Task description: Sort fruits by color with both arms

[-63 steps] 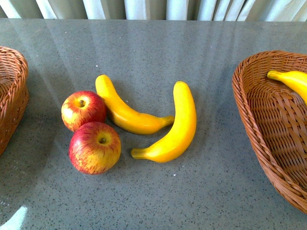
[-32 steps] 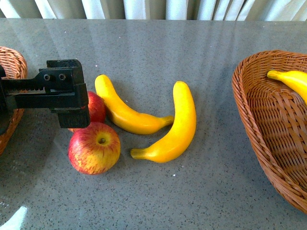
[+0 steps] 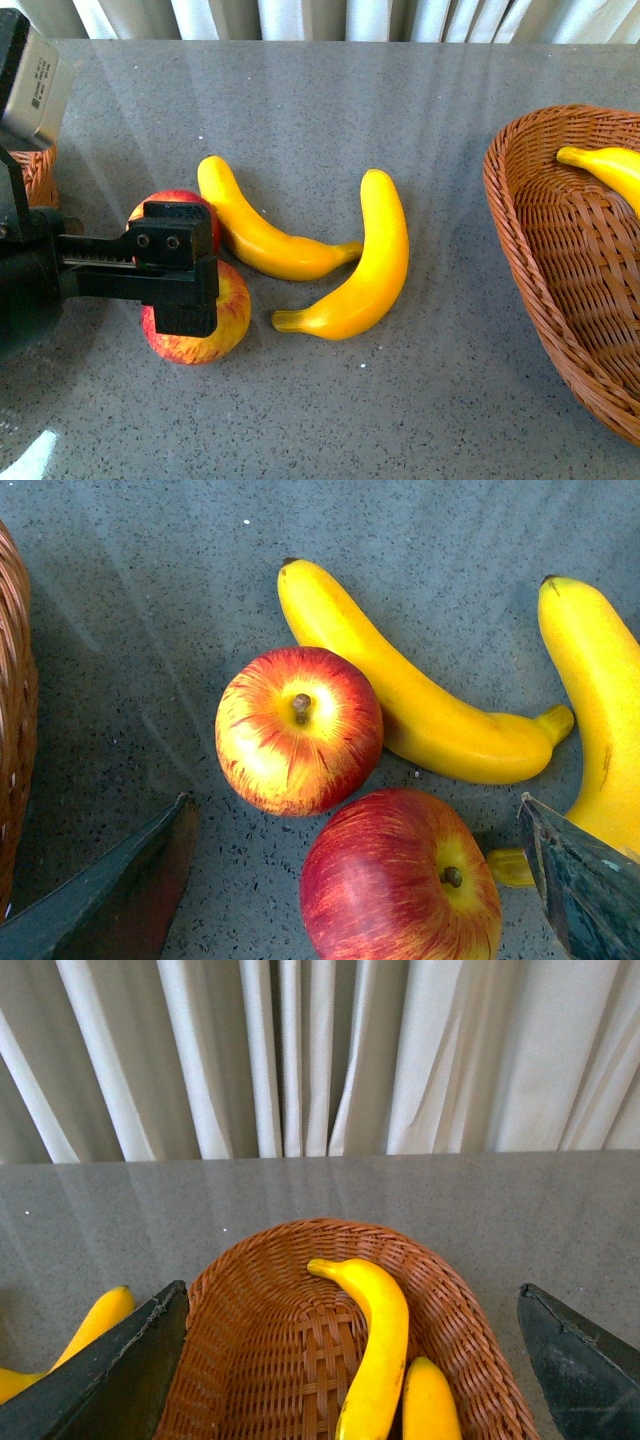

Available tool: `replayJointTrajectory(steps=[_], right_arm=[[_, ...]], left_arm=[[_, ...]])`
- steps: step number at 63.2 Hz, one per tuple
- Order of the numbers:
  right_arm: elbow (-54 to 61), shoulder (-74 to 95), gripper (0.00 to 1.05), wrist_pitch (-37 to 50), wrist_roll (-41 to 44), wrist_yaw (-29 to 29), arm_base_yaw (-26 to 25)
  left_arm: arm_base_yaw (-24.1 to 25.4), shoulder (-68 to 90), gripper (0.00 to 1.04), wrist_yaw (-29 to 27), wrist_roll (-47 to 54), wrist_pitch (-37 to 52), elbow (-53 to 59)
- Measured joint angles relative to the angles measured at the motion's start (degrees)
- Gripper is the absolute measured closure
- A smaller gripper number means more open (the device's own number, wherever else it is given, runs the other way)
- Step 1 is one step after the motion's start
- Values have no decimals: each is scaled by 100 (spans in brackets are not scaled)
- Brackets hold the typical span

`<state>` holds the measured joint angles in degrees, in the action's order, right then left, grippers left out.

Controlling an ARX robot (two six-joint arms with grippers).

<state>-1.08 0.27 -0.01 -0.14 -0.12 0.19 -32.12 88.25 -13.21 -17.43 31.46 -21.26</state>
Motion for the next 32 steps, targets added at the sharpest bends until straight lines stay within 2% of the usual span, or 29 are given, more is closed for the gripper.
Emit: replayJointTrajectory(steps=[32], right_arm=[[0, 0, 9, 0, 0, 0, 0]], left_arm=[[-136, 433, 9, 144, 50, 81, -33]])
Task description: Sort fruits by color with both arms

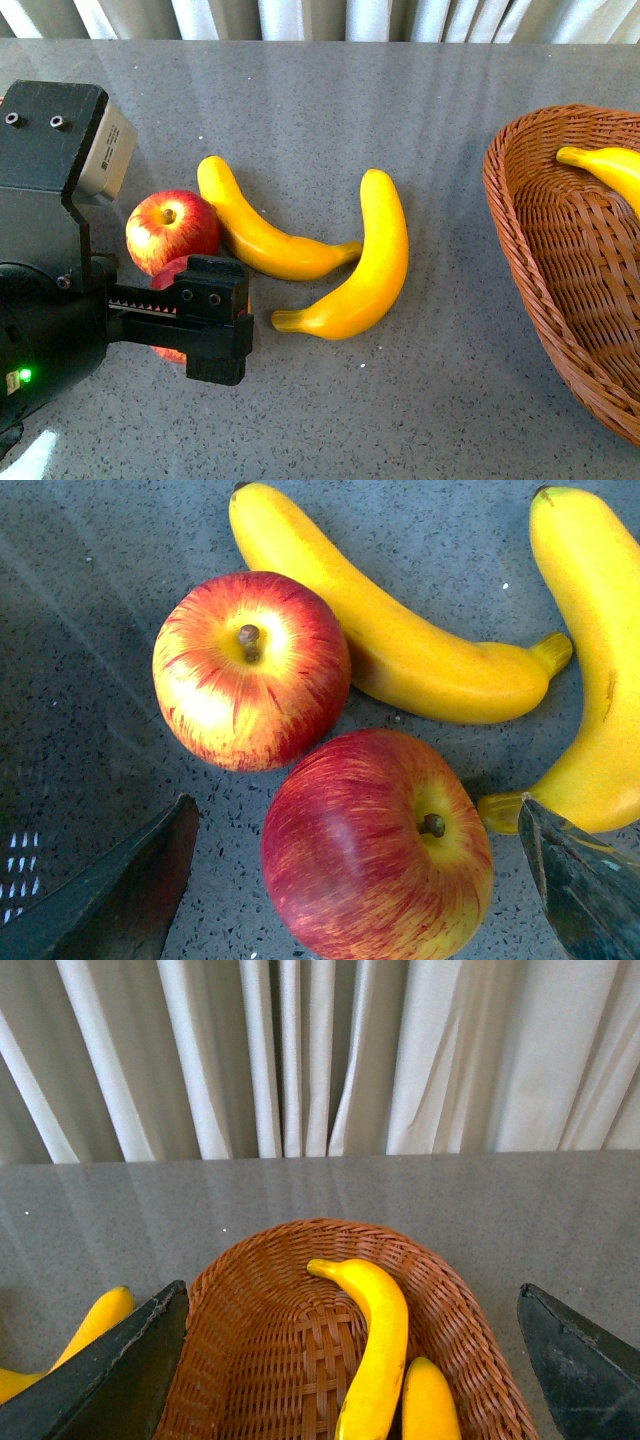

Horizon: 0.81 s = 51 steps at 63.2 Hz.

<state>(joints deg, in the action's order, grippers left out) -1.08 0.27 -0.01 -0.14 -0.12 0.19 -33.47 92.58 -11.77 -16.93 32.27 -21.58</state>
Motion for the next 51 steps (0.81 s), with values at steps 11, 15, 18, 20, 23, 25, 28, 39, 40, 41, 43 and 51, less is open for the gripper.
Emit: replayJointTrajectory(steps=[11, 15, 18, 20, 23, 25, 28, 39, 40, 41, 43, 51], right_arm=[[0, 0, 9, 0, 0, 0, 0], [2, 0, 9, 0, 0, 0, 0], [0, 0, 9, 0, 0, 0, 0], [0, 0, 9, 0, 0, 0, 0], [0, 0, 9, 0, 0, 0, 0], [0, 0, 9, 0, 0, 0, 0], [0, 0, 9, 0, 0, 0, 0], [0, 0, 9, 0, 0, 0, 0], [0, 0, 9, 0, 0, 0, 0], [0, 0, 9, 0, 0, 0, 0], [0, 0, 9, 0, 0, 0, 0], [0, 0, 9, 0, 0, 0, 0]], left_arm=[[-50, 144, 9, 55, 17, 48, -81], [-50, 223, 9, 76, 20, 55, -103], [-50, 269, 9, 90, 22, 63, -111], [-50, 295, 9, 96, 26, 66, -122], [-50, 330, 9, 116, 35, 72, -133], [-57, 348, 9, 129, 39, 72, -144], [-68, 387, 9, 133, 57, 74, -173], [-103, 535, 9, 133, 92, 83, -229], [-105, 544, 9, 136, 96, 83, -232], [-107, 555, 9, 136, 103, 83, -234], [-120, 579, 9, 136, 105, 85, -240], [-153, 693, 9, 151, 127, 111, -269]])
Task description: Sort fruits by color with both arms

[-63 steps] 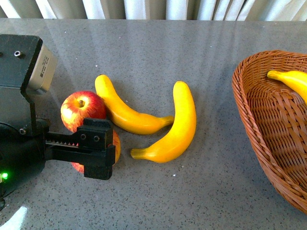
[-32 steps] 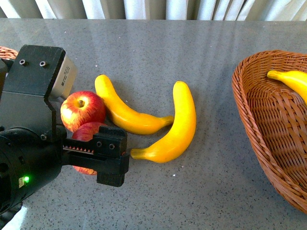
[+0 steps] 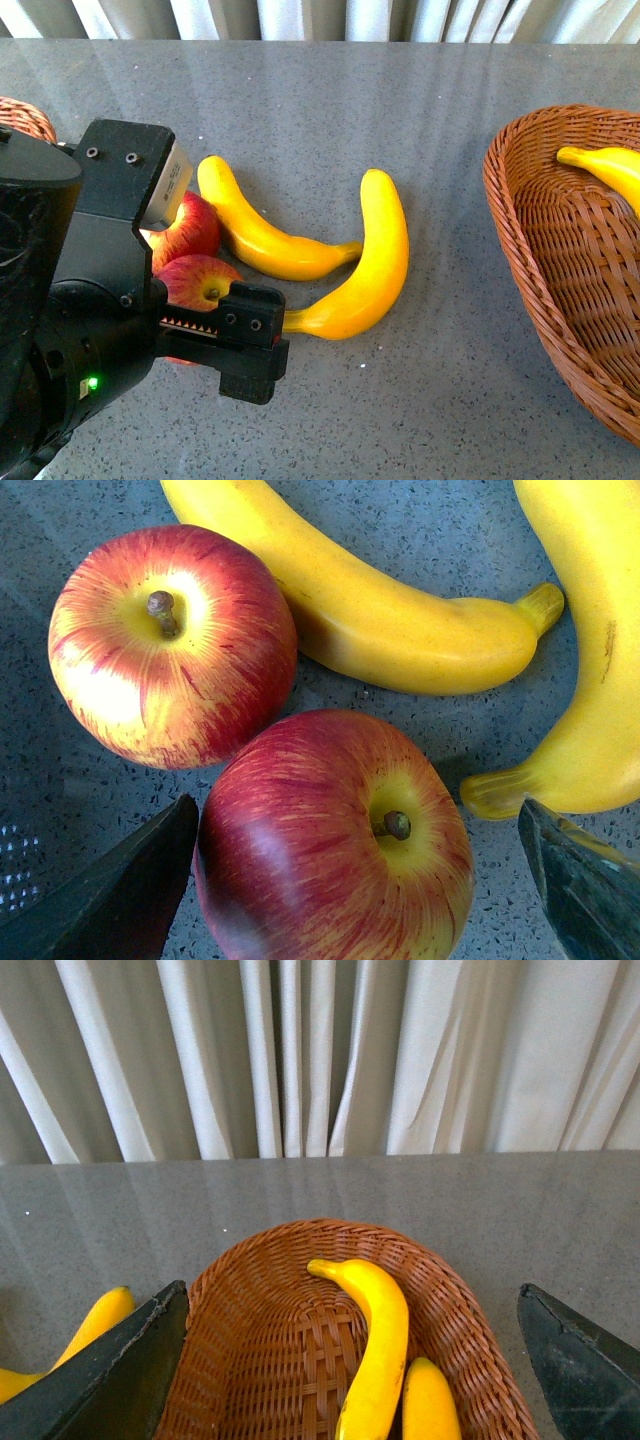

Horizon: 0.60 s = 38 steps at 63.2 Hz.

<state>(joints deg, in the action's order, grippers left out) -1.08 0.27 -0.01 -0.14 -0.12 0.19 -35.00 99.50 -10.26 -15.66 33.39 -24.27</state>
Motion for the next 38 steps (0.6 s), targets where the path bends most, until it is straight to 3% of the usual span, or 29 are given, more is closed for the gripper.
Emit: replayJointTrajectory(steps=[38], right_arm=[[2, 0, 9, 0, 0, 0, 0]], left_arm=[[-52, 415, 9, -28, 68, 81, -142]])
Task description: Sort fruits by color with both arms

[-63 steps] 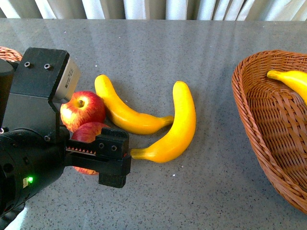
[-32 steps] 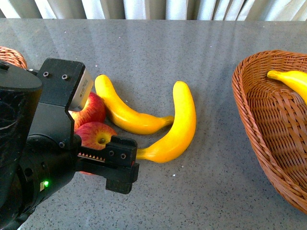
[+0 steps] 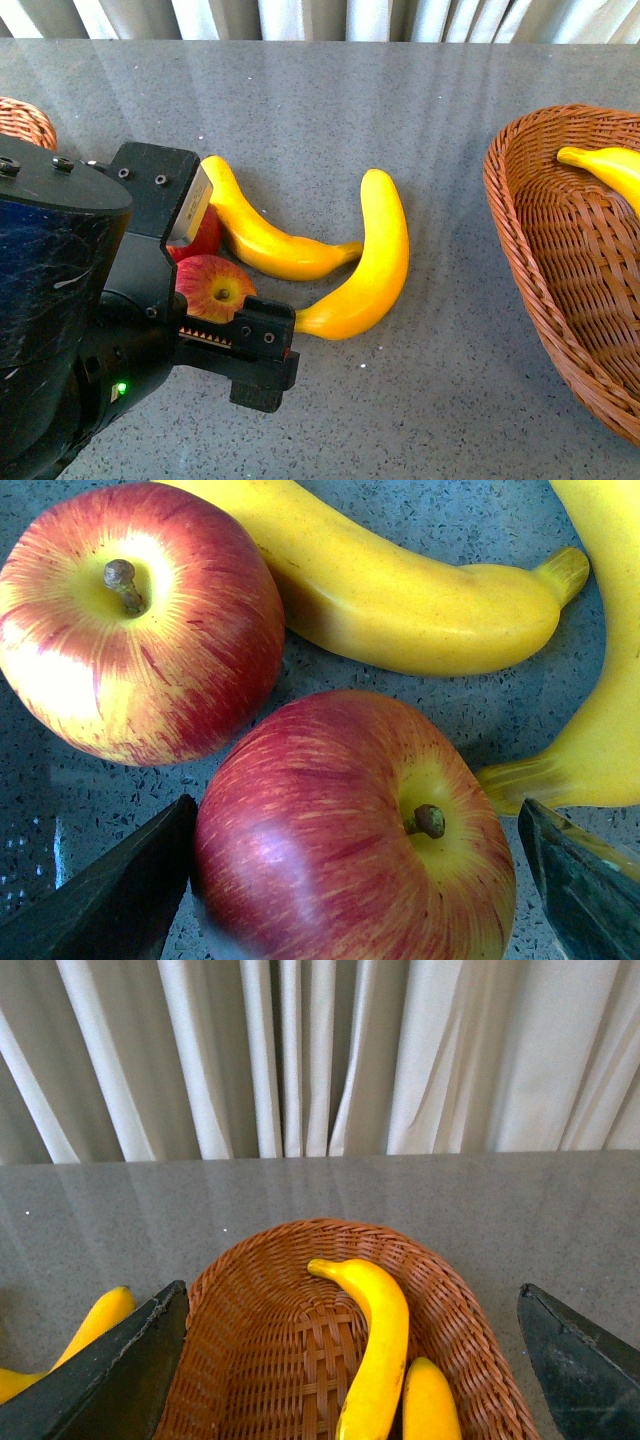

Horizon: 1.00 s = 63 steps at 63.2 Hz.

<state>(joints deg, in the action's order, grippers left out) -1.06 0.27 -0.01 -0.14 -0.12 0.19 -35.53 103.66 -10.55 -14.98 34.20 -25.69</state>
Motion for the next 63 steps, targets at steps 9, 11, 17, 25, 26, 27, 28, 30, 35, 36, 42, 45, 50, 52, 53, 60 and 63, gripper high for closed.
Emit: replayJointTrajectory(steps=[9, 11, 17, 25, 26, 27, 28, 30, 35, 36, 42, 45, 50, 52, 53, 60, 63], right_arm=[[-2, 0, 9, 0, 0, 0, 0], [-2, 0, 9, 0, 0, 0, 0], [-2, 0, 9, 0, 0, 0, 0], [-2, 0, 9, 0, 0, 0, 0], [0, 0, 9, 0, 0, 0, 0], [-2, 0, 9, 0, 0, 0, 0], [-2, 0, 9, 0, 0, 0, 0], [-2, 0, 9, 0, 0, 0, 0], [-2, 0, 9, 0, 0, 0, 0], [0, 0, 9, 0, 0, 0, 0], [0, 0, 9, 0, 0, 0, 0], [0, 0, 9, 0, 0, 0, 0], [-2, 0, 9, 0, 0, 0, 0], [-2, 0, 9, 0, 0, 0, 0], [-2, 0, 9, 0, 0, 0, 0], [-2, 0, 9, 0, 0, 0, 0], [0, 0, 9, 0, 0, 0, 0]], left_arm=[[-7, 50, 16, -50, 11, 4, -11], [-7, 50, 19, -57, 11, 7, -11], [-17, 52, 28, -92, 11, 15, -13], [-37, 48, 29, -146, 11, 17, -13], [-39, 42, 29, -155, 11, 17, -11], [-48, 22, 29, -177, 11, 7, -7], [-50, 11, 29, -188, 11, -2, -2], [-55, -81, 29, -210, 7, -26, 44], [24, -651, 29, -444, -33, -66, 223], [70, -804, 29, -461, -37, -101, 249], [632, -1954, 30, -564, -168, -459, 415], [1010, -2492, 30, -623, -179, -651, 485], [1517, -2968, 30, -675, -157, -800, 562], [1751, -3091, 30, -682, -146, -826, 595], [1827, -3121, 30, -680, -136, -833, 605], [2625, -3156, 30, -605, -83, -798, 726], [3003, -2988, 30, -592, -72, -651, 791]])
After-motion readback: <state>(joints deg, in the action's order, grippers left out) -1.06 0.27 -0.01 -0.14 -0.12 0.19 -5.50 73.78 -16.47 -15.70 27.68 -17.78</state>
